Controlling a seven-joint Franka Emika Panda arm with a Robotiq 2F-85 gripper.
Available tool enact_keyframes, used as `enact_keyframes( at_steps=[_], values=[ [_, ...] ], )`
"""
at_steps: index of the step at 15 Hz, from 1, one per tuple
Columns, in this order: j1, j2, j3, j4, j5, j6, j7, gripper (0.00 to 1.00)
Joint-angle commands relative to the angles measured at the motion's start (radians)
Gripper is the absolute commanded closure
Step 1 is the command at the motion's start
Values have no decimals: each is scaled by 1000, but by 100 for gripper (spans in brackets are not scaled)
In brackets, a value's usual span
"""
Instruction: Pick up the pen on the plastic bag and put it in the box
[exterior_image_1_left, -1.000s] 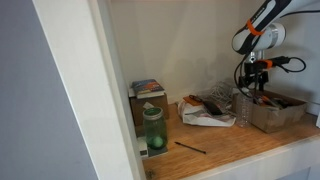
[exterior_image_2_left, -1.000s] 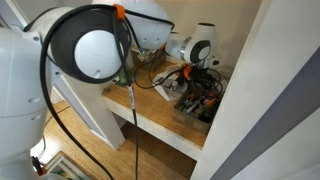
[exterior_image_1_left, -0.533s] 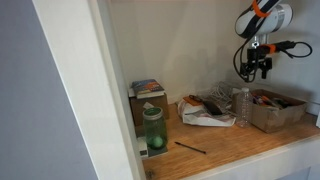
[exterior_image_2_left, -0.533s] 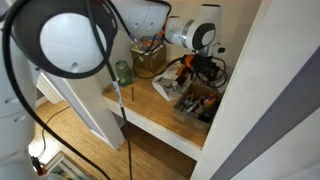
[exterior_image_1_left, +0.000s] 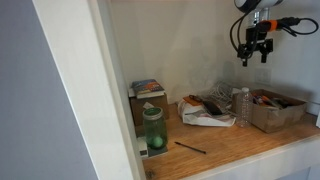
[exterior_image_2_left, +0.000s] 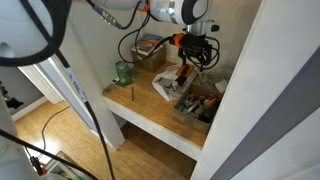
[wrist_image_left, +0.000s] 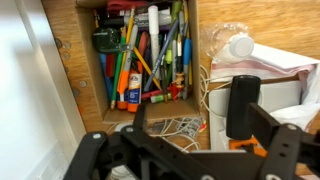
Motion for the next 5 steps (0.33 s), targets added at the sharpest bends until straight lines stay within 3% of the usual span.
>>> enact_keyframes(
  at_steps=[1,5],
  values=[
    [3,-19,7,-12,0,-5,-6,0],
    [4,-25,7,-18,0,-4,-6,0]
  ],
)
